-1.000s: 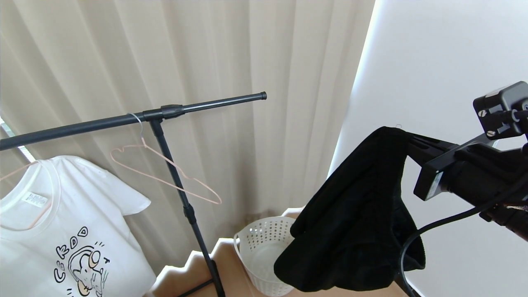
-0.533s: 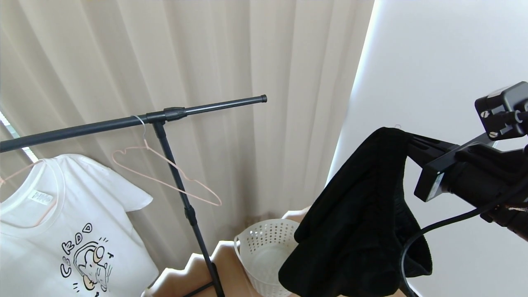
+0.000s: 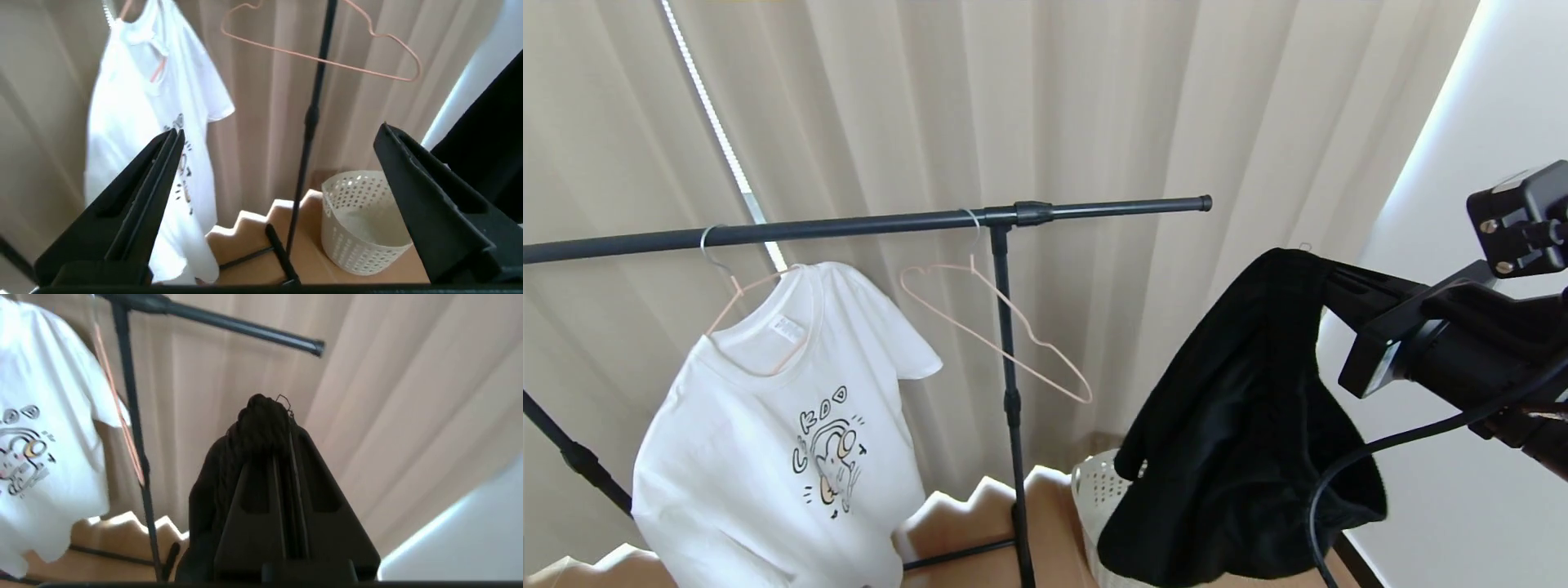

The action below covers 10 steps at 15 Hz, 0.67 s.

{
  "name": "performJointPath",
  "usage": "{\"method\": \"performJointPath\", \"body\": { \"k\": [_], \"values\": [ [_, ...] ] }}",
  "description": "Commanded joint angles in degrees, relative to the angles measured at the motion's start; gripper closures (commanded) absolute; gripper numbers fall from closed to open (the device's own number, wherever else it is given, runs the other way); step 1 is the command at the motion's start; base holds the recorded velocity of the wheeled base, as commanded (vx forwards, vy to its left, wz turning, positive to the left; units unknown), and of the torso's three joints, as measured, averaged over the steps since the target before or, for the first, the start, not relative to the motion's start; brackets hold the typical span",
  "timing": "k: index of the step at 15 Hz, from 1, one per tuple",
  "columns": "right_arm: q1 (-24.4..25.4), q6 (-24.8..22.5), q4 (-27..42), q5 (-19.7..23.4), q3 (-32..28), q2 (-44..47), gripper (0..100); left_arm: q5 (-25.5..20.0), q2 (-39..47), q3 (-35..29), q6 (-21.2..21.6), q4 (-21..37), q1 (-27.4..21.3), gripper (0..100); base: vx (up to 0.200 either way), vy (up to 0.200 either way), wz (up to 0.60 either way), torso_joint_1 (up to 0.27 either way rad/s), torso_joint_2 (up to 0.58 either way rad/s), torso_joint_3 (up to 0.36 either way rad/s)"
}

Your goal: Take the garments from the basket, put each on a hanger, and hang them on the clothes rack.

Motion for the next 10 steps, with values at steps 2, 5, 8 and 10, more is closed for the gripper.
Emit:
{"method": "performJointPath", "body": {
  "k": [2, 5, 8, 10],
  "values": [
    [0.0, 0.0, -0.2, 0.0, 0.1, 0.1, 100, 0.0, 0.0, 0.0, 0.0, 0.0, 0.0, 0, -0.1, 0.0, 0.0, -0.001, 0.0, 0.001],
    [0.0, 0.0, -0.2, 0.0, 0.1, 0.2, 100, 0.0, 0.0, 0.0, -0.1, 0.0, 0.0, 0, -0.2, 0.0, 0.0, 0.009, 0.0, 0.002],
    [0.0, 0.0, -0.2, 0.0, 0.2, 0.2, 100, 0.0, 0.0, 0.0, -0.1, 0.0, 0.0, 0, -0.2, 0.0, 0.0, -0.007, 0.0, 0.006],
    [0.0, -0.1, -0.2, 0.0, 0.2, 0.2, 100, 0.1, 0.0, 0.0, -0.1, 0.0, 0.0, 0, -0.2, 0.0, 0.0, 0.002, 0.0, 0.0]
  ]
}}
